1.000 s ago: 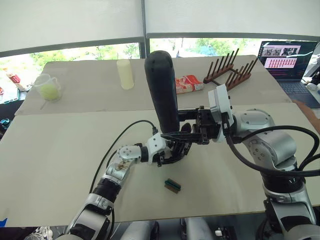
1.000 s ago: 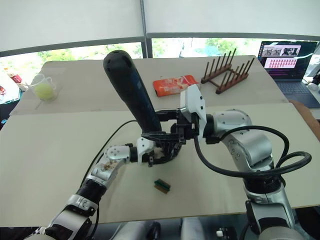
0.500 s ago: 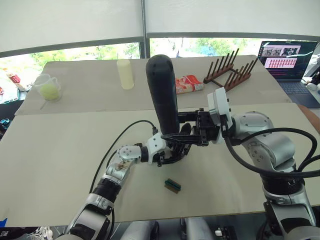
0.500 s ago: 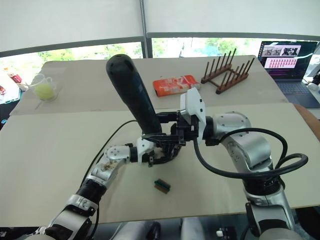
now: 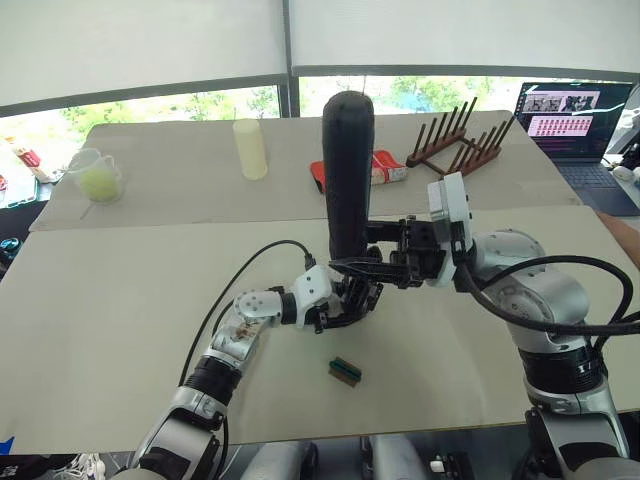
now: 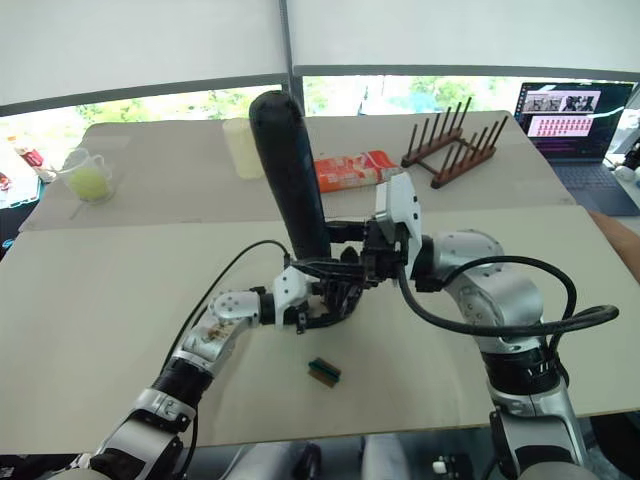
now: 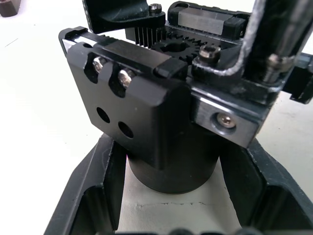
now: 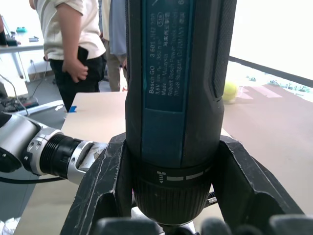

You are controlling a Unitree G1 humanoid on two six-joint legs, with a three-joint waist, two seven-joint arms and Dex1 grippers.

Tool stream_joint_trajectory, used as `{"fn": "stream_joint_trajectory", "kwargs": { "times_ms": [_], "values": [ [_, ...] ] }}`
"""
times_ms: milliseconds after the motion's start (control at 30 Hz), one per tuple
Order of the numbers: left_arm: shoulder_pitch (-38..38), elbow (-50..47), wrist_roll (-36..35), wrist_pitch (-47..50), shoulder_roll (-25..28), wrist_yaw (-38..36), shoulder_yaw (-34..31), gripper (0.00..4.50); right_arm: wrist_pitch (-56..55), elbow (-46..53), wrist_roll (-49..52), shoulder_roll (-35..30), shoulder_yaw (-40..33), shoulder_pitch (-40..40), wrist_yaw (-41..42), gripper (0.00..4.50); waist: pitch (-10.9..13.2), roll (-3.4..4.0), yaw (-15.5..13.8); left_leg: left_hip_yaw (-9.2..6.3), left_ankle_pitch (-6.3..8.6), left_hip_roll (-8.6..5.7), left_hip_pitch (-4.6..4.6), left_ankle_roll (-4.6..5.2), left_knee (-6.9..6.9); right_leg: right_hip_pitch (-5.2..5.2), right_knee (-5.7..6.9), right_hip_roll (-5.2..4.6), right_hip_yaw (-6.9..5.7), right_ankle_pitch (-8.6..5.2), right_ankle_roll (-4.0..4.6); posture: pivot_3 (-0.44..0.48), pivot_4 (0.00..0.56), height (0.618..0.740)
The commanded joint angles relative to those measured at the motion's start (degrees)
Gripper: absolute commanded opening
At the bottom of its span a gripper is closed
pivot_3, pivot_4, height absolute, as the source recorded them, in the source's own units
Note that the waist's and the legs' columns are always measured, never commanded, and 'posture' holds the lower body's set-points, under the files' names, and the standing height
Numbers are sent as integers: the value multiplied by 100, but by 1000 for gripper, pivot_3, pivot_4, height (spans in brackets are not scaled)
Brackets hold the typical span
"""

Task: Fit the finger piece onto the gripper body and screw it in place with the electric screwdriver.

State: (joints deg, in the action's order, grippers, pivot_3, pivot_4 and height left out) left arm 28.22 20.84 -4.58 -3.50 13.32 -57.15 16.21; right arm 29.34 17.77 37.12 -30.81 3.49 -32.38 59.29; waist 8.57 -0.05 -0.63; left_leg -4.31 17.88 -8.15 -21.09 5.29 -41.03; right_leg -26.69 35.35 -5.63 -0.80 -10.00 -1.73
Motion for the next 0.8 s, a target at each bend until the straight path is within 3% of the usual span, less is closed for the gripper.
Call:
{"fn": "stream_joint_trajectory", "kwargs": {
  "times_ms": [33, 800],
  "values": [
    [107, -141, -60, -36, 55, -35, -55, 2273, 23, -52, -59, -30, 29, 180, -10, 1896, 0, 0, -1, 0, 0, 0, 1, 0, 0, 1, 0, 0, 0, 0, 0, 0, 150, 740],
    [184, -92, -67, -15, 51, -17, -67, 2273, -373, -397, -581, -260, 498, 150, 289, 1896, -1, 0, -2, 0, 1, 4, 53, 0, 19, 48, -14, 8, 6, 0, 0, 0, 150, 740]
  ]
}}
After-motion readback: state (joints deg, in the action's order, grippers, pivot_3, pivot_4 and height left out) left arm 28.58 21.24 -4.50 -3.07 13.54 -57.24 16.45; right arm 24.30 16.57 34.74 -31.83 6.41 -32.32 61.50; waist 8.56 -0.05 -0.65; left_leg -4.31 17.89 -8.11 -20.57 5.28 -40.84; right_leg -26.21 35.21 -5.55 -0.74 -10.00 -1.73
